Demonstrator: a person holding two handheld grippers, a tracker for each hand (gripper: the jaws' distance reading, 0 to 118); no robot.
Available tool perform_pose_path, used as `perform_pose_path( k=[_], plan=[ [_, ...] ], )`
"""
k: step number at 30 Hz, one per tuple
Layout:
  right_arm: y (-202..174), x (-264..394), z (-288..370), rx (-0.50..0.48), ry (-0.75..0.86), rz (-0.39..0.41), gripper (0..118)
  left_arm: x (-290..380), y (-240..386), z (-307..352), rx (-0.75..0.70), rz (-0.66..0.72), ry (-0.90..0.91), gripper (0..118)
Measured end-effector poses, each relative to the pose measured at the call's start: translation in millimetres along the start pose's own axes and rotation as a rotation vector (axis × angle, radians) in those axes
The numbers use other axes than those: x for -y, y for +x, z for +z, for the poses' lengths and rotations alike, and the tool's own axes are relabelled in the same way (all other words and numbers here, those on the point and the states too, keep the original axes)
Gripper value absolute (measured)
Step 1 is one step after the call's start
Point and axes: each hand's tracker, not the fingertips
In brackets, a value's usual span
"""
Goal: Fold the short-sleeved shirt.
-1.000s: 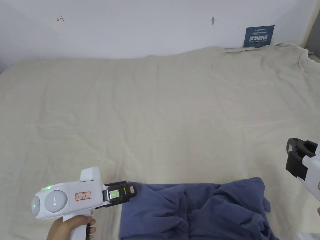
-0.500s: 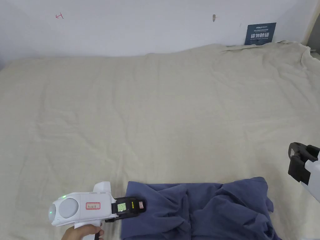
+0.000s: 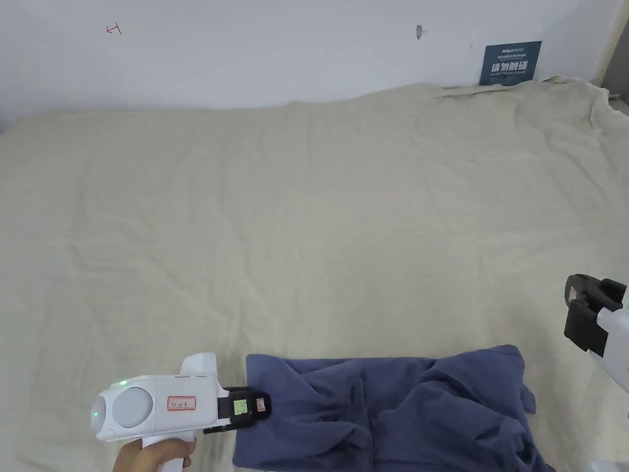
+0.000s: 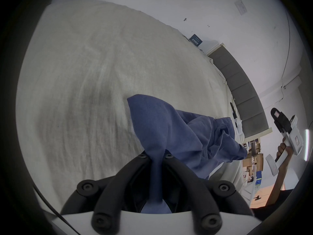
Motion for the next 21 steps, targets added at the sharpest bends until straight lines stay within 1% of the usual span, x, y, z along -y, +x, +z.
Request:
perform_pose_path(
  k=[5,8,9,11,13,16,18,20,21],
  plan=[
    [-1.9,-4.1,0.7,-0.013,0.011,0.006,0,-7.8,-2.3,39.6,-0.046,0.016,0.041,6],
    [-2.8,-4.7,0.1,-0.021,0.016,0.009,0,-14.4,-2.9,67.9,-0.151,0.02,0.052,6],
    [-3.1,-4.6,-0.4,-0.024,0.017,0.008,0,-15.8,-2.3,76.8,-0.17,-0.002,0.063,6],
    [-3.4,-4.3,-1.1,-0.03,0.017,0.002,0,-20.9,-3.4,90.2,-0.211,0.015,0.053,6],
    [-3.6,-4.1,-0.9,-0.034,0.018,-0.002,0,-23.8,-2.3,101.4,-0.212,0.013,0.055,6],
    [-1.3,-3.7,0.1,-0.036,0.022,-0.003,0,-31.0,7.9,111.8,-0.266,0.005,0.061,6],
    [1.3,-3.8,0.6,-0.035,0.021,-0.003,0,-34.6,23.3,111.5,-0.255,-0.004,0.061,6],
    [4.1,-4.1,2.0,-0.032,0.022,-0.005,0,-38.4,45.7,105.9,-0.199,-0.02,0.047,6],
    [5.7,-4.2,3.1,-0.031,0.023,-0.006,0,-40.2,60.2,100.3,-0.169,-0.052,0.04,6]
  ],
)
